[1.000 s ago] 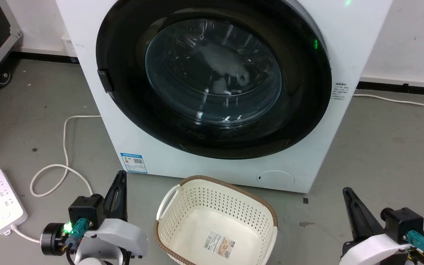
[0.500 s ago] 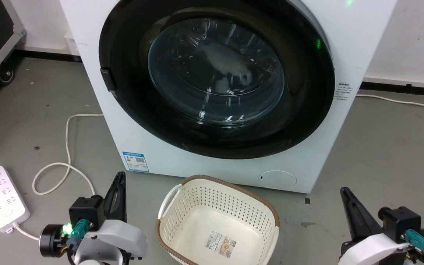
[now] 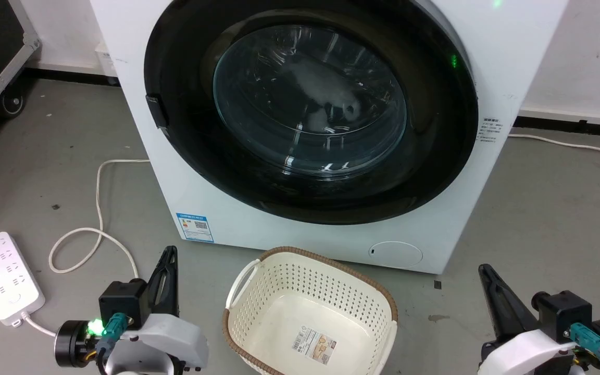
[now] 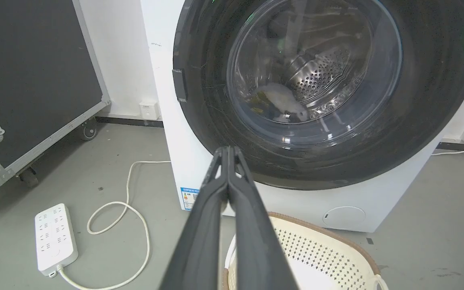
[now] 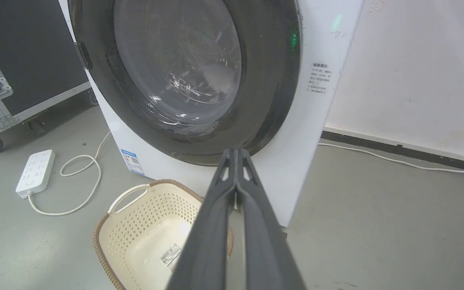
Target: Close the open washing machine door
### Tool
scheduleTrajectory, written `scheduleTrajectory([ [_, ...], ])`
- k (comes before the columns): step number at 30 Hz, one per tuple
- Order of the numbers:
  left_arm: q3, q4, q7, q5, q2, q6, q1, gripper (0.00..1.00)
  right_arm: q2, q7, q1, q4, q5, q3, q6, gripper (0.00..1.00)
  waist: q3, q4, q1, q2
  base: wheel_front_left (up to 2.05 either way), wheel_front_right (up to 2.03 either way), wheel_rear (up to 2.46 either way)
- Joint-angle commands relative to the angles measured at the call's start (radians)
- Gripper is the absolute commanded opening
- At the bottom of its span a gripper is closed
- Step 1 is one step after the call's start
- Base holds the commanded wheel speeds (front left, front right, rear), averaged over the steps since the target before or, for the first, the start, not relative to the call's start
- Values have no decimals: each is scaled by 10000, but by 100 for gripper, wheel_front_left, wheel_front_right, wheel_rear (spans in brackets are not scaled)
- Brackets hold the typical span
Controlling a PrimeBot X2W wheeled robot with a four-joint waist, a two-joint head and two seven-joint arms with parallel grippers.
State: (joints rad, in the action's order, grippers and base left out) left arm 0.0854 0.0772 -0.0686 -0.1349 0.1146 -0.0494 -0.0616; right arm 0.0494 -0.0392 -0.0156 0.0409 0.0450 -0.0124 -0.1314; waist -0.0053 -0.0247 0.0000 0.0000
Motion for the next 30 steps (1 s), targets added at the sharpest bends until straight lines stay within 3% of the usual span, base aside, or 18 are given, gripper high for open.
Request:
scheduleTrajectory([
  [1,-83,-108,66,150,-59,76,157,0,6,47,99,-100,-78,19,5,0,3,13,0,0,0,0,0],
  [30,-620,-570,497,984,-466,367,477,0,8,287,138,-315,-337,92,7,0,38,176,0,0,0,0,0],
])
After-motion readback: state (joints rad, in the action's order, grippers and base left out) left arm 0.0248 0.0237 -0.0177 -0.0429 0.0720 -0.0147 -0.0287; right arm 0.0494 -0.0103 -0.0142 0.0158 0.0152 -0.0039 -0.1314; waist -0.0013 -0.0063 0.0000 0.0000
